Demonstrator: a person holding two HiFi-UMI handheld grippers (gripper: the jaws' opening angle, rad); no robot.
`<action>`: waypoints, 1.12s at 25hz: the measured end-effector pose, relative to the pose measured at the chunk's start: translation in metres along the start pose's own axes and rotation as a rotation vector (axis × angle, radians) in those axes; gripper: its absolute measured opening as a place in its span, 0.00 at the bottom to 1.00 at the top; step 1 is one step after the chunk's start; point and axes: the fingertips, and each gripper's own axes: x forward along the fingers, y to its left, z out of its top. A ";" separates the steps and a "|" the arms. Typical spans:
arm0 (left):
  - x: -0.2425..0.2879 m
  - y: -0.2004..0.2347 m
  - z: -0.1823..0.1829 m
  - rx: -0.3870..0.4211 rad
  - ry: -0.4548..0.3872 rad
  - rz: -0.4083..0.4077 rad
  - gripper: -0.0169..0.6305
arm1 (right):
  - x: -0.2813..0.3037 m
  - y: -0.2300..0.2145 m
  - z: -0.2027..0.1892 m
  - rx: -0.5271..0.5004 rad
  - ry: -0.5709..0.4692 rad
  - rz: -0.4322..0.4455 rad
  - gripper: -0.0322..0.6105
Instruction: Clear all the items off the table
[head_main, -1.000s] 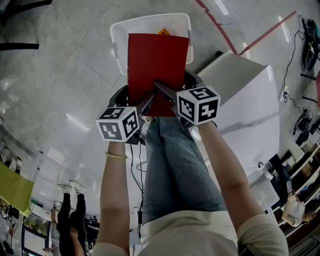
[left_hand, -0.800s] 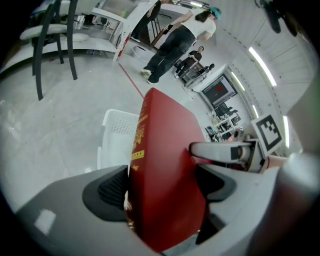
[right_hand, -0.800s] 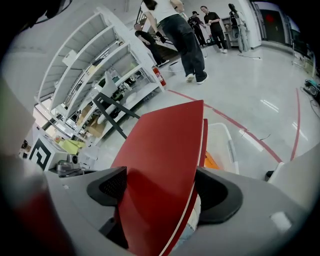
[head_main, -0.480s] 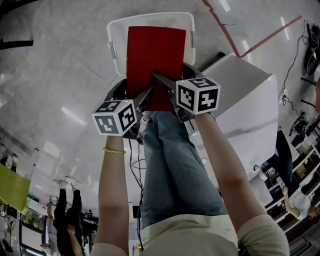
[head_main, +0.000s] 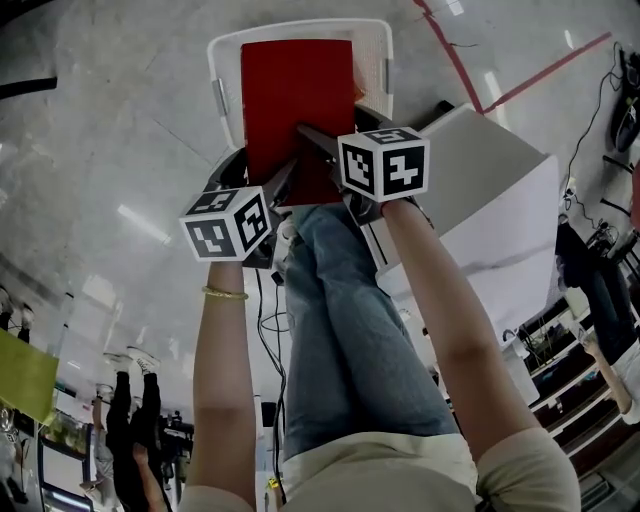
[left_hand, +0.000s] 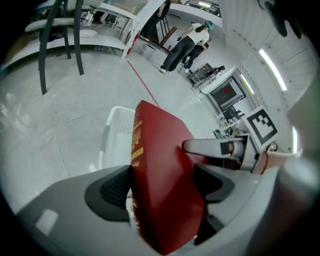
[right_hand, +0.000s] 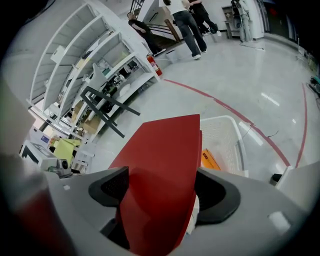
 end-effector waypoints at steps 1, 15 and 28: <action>0.001 0.002 0.000 0.000 -0.002 0.005 0.64 | 0.003 0.000 -0.001 0.002 0.006 -0.004 0.68; -0.009 0.019 0.014 0.059 -0.042 0.068 0.58 | 0.013 0.006 0.006 -0.116 0.038 -0.054 0.68; -0.022 0.015 0.023 0.079 -0.058 0.099 0.35 | 0.000 0.029 0.001 -0.134 0.036 -0.046 0.47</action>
